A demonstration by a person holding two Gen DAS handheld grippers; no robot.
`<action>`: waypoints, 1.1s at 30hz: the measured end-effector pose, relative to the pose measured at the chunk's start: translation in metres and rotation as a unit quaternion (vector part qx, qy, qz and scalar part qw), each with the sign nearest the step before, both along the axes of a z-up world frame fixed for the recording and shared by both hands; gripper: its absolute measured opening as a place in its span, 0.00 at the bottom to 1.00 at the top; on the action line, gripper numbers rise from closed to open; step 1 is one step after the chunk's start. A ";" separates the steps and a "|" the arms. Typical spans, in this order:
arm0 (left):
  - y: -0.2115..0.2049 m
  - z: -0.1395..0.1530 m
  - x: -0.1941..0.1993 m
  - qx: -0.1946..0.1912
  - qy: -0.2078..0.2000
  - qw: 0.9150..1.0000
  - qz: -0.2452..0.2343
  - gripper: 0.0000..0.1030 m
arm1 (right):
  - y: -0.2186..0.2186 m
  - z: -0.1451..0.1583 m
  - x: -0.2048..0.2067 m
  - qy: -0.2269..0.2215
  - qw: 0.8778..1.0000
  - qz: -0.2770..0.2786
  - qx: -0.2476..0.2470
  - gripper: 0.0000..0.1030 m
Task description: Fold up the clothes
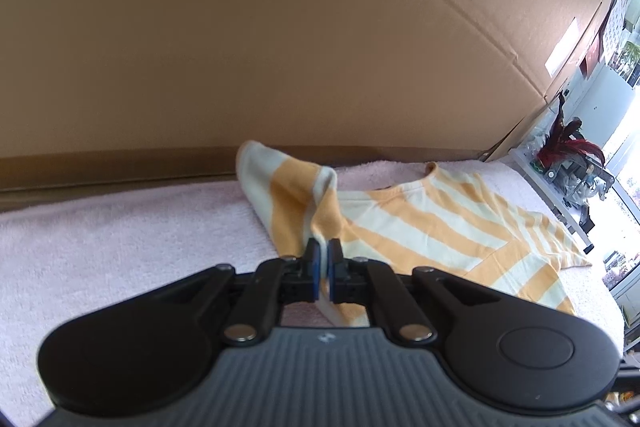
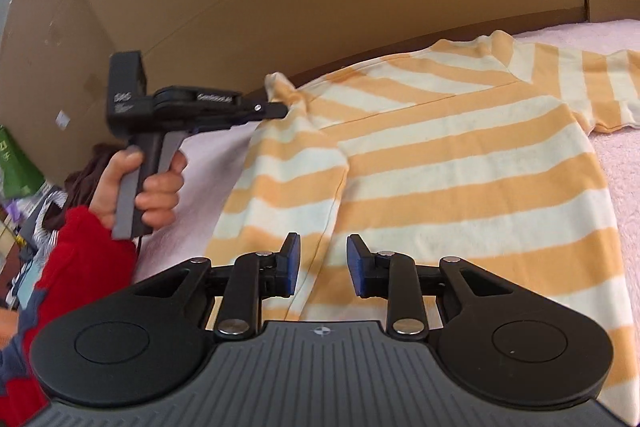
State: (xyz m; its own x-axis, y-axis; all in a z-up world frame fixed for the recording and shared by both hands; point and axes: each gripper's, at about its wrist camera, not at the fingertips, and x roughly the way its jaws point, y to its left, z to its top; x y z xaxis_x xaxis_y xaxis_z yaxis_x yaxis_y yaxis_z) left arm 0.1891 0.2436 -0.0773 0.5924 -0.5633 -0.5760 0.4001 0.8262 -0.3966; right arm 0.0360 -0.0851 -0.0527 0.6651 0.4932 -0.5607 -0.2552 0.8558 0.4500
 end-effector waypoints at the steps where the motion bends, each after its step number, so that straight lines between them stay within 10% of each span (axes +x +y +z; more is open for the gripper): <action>1: 0.000 0.000 0.000 -0.001 0.000 1.000 -0.001 0.00 | -0.001 -0.003 0.009 0.002 1.000 -0.011 0.006 0.29; 4: 0.002 -0.002 0.001 -0.014 0.004 1.000 -0.004 0.00 | 0.005 -0.003 0.023 -0.013 1.000 -0.008 -0.009 0.29; 6: 0.003 -0.003 0.002 -0.017 0.007 1.000 -0.003 0.00 | 0.009 -0.002 0.032 -0.023 1.000 -0.005 -0.019 0.05; 19: 0.003 0.007 -0.002 0.000 -0.013 1.000 0.004 0.00 | 0.024 0.008 0.023 -0.069 0.991 -0.050 -0.107 0.18; 24: -0.004 0.005 0.000 0.015 -0.009 1.000 0.005 0.00 | 0.052 0.020 -0.020 -0.075 0.991 0.099 -0.042 0.18; 27: -0.005 0.003 0.001 0.018 -0.006 1.000 0.007 0.00 | 0.092 0.015 -0.041 -0.093 0.978 0.167 -0.086 0.18; 33: -0.005 0.003 0.001 0.016 -0.007 1.000 0.008 0.00 | 0.118 0.006 -0.052 -0.099 0.971 0.162 -0.144 0.14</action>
